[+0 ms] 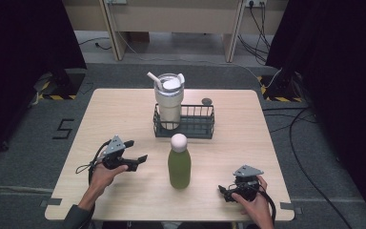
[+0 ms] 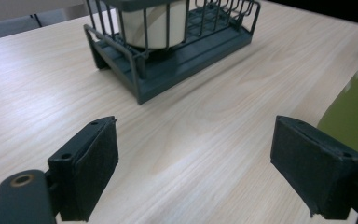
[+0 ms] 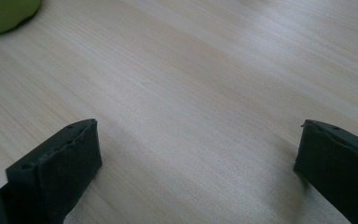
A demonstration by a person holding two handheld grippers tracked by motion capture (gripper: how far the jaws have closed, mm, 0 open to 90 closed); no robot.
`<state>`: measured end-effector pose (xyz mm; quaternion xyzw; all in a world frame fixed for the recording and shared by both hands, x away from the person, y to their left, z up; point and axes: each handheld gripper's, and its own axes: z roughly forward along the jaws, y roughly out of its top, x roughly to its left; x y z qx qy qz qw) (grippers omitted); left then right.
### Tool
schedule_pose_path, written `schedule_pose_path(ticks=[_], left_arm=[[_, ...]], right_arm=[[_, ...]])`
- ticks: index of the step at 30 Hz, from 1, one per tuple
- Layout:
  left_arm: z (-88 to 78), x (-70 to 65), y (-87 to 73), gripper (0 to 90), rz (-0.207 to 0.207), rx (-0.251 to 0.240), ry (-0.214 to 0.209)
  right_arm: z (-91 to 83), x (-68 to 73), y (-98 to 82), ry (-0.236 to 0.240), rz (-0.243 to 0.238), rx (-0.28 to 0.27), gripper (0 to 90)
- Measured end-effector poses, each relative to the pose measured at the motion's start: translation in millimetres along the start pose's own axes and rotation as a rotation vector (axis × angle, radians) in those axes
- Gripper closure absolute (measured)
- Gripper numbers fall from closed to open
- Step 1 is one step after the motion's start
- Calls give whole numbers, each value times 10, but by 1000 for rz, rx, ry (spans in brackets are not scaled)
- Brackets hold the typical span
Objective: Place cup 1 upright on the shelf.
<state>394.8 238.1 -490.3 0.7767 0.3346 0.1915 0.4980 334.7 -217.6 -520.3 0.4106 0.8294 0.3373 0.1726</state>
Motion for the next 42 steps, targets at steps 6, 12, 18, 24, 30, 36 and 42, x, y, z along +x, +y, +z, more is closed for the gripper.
schedule_pose_path(ticks=[6, 12, 18, 24, 30, 36, 42], left_arm=[[-78, -4, -106, 147, 4, 21, 22], [-204, -17, -202, 147, -14, 21, 28], [-253, -53, -314, 147, -19, 55, 25], [-289, -82, -387, 148, -23, 76, 23], [-348, -102, -450, 148, -17, 103, 31], [-396, -138, -525, 148, -6, 144, 42], [-446, -171, -572, 148, 3, 170, 44]], right_arm=[[0, 0, 0, 0, 0, 0, 4], [0, 0, 0, 0, 0, 0, 4], [0, 0, 0, 0, 0, 0, 4], [0, 0, 0, 0, 0, 0, 4], [0, 0, 0, 0, 0, 0, 3], [0, 0, 0, 0, 0, 0, 3], [0, 0, 0, 0, 0, 0, 4]])
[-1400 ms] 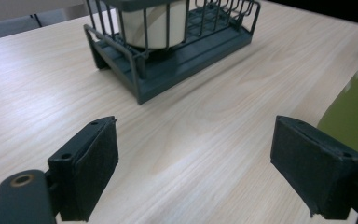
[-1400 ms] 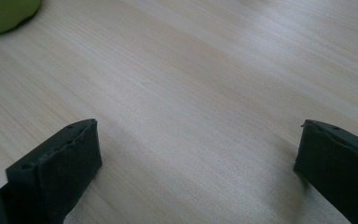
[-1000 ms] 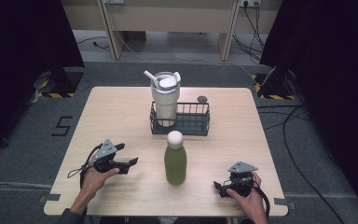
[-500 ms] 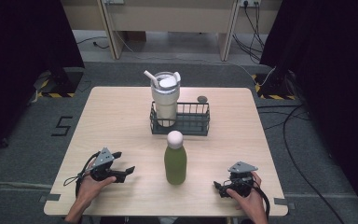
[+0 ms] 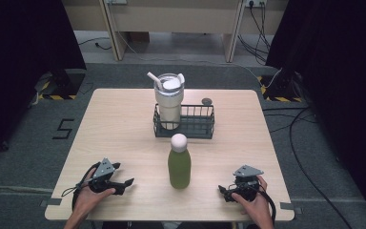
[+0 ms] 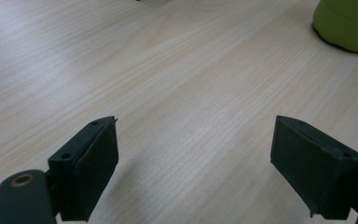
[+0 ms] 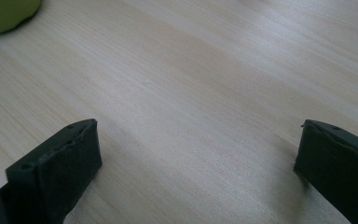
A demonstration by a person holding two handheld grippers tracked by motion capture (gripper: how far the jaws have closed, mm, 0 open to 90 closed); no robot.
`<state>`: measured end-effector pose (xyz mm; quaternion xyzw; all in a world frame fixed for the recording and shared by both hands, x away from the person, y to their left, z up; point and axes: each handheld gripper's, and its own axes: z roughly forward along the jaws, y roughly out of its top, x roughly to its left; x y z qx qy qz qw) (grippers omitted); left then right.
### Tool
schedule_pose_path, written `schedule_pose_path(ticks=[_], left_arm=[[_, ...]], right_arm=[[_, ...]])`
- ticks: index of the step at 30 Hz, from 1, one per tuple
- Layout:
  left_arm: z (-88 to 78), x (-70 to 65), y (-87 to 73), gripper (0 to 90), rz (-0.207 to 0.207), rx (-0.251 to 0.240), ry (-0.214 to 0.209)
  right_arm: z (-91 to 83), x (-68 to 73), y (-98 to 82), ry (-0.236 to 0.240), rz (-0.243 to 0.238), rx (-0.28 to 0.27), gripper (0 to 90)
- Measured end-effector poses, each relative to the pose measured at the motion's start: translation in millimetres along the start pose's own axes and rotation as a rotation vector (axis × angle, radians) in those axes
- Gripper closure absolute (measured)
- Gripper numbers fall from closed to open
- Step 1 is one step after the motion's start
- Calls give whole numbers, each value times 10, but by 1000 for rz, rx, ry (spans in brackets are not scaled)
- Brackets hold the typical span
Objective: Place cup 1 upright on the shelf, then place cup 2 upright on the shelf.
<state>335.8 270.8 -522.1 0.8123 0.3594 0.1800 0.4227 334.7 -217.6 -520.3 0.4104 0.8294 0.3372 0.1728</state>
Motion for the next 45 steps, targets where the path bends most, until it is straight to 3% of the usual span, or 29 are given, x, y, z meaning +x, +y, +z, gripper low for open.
schedule_pose_path(ticks=[10, 14, 28, 31, 33, 38, 45], left_arm=[[-8, -43, -36, 145, 45, 85, 35], [-1, -5, -38, 145, -1, 99, 10], [2, 3, -37, 142, -9, 103, 6], [4, 4, -37, 139, -12, 102, 2], [4, 5, -37, 136, -11, 103, 1], [4, 4, -37, 134, -10, 103, 1], [4, 4, -37, 134, -10, 104, 1]], right_arm=[[0, 0, 0, 0, 0, 0, 4], [0, 0, 0, 0, 0, 0, 4], [-4, 13, -2, 2, -14, -3, 18], [-17, 36, -5, 3, -9, -16, 84], [-34, 51, -8, -1, 2, -40, 195], [-59, 79, -3, -13, -10, -70, 173], [-114, 169, 48, 21, -46, -121, 154]])
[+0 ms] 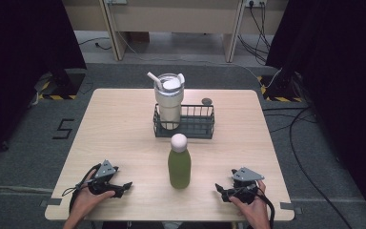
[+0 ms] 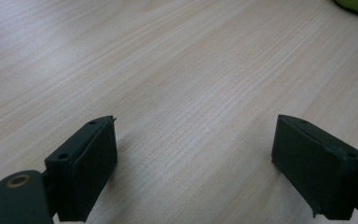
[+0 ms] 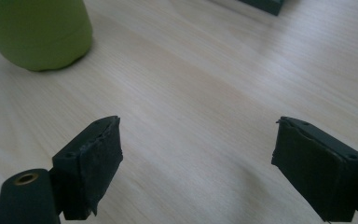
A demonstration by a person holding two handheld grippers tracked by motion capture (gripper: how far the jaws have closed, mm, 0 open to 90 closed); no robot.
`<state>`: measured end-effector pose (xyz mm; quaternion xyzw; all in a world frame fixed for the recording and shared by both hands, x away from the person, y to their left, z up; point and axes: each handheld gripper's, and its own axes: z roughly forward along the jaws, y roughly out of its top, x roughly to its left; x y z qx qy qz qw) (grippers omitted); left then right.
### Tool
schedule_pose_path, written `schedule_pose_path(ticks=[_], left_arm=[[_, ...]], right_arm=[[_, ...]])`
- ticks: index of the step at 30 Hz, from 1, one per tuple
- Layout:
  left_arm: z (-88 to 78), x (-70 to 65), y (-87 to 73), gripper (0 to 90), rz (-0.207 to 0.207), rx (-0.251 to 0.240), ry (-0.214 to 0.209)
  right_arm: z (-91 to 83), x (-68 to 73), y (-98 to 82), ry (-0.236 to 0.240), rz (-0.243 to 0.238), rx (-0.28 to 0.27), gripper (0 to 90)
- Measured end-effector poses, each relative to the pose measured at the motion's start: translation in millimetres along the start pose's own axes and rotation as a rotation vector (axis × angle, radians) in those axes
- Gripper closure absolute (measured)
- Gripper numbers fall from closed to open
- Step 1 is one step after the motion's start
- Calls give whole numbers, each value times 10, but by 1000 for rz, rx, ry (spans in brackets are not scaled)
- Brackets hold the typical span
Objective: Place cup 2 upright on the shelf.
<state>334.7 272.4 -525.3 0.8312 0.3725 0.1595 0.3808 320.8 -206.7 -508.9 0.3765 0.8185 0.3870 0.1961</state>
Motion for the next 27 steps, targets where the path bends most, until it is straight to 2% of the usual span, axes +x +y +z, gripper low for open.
schedule_pose_path(ticks=[3, 6, 9, 18, 24, 27], left_arm=[[0, 0, 0, 134, 0, 0, 0], [1, 3, 1, 130, 2, 2, -5], [1, 3, 1, 127, 2, 2, -6], [2, 2, 2, 124, 3, 3, -6], [7, 18, 3, 118, 3, 1, -9], [8, 17, 4, 117, 4, 1, -10]], right_arm=[[-9, 46, 27, 29, -3, -30, 156], [-16, 83, 54, 36, -17, -42, 155], [-24, 139, 97, 66, -26, -74, 155], [-25, 263, 213, 114, -52, -149, 157], [26, 336, 248, 135, -72, -157, 158], [61, 393, 281, 168, -79, -171, 158]])
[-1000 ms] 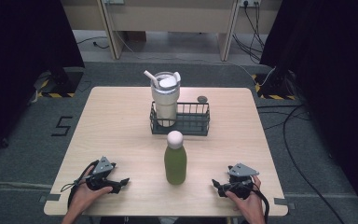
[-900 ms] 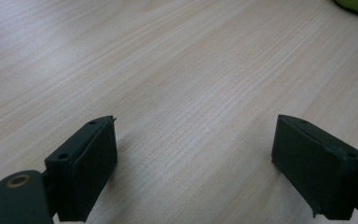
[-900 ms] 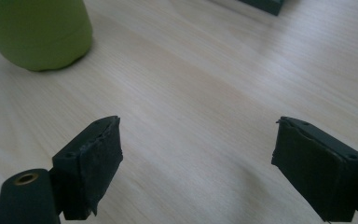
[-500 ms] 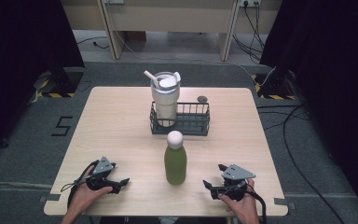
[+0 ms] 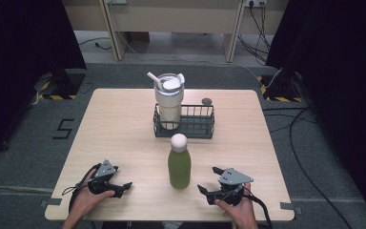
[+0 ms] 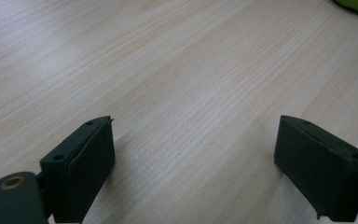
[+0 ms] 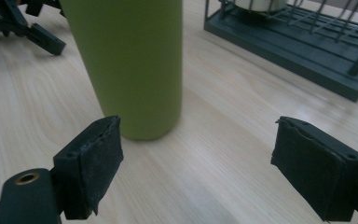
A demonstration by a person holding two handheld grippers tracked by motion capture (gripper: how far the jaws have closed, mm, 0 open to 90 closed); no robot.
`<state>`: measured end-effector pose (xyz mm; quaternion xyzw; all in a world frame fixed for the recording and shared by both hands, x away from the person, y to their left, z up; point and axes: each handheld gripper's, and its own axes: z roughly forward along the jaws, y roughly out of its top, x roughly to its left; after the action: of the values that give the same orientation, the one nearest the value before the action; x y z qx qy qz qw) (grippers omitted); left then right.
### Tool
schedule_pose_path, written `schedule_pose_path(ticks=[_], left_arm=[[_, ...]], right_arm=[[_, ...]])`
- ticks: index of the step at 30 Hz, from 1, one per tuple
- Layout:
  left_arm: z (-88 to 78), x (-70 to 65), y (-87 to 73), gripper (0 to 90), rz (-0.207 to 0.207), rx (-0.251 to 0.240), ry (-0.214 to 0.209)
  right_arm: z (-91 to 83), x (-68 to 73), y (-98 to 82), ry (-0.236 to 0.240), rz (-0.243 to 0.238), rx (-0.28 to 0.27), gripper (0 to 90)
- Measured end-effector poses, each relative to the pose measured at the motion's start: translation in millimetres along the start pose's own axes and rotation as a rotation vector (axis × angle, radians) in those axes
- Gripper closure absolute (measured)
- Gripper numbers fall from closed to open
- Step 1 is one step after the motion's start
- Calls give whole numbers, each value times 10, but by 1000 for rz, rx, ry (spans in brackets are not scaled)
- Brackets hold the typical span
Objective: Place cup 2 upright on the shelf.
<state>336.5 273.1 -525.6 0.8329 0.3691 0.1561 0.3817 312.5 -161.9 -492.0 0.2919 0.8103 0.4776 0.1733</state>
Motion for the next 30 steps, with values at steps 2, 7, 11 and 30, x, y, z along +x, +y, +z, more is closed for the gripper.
schedule_pose_path(ticks=[2, 7, 11, 30], left_arm=[[-1, 0, 0, 116, 1, 1, 0], [0, -1, 1, 114, 2, 2, 1], [0, -1, 1, 113, 1, 3, 1], [0, -1, 1, 111, 1, 3, 2]], right_arm=[[32, 22, 17, 10, -13, -6, 156], [74, 55, 59, 34, -17, -26, 153], [125, 80, 109, 52, -25, -43, 153], [384, 191, 281, 94, -55, -73, 154]])
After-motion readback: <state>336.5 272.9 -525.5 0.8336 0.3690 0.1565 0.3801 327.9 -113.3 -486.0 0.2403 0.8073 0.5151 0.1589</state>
